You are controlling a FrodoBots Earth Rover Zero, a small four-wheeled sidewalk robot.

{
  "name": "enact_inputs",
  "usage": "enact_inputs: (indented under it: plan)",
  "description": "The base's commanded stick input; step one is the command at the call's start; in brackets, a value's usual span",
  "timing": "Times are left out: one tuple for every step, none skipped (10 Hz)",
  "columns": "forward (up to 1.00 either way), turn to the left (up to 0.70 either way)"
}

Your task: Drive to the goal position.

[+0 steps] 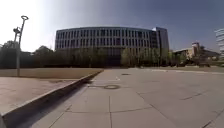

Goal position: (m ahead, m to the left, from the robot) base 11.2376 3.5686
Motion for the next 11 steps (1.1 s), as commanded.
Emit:
enact_inputs:
  plan:
    - [0.05,0.01]
    - [0.05,0.01]
    - [0.05,0.01]
    - [0.05,0.01]
    - [0.05,0.01]
    - [0.05,0.01]
    - [0.05,0.01]
    - [0.05,0.03]
    - [0.05,0.03]
    - [0.05,0.02]
    - [0.05,0.01]
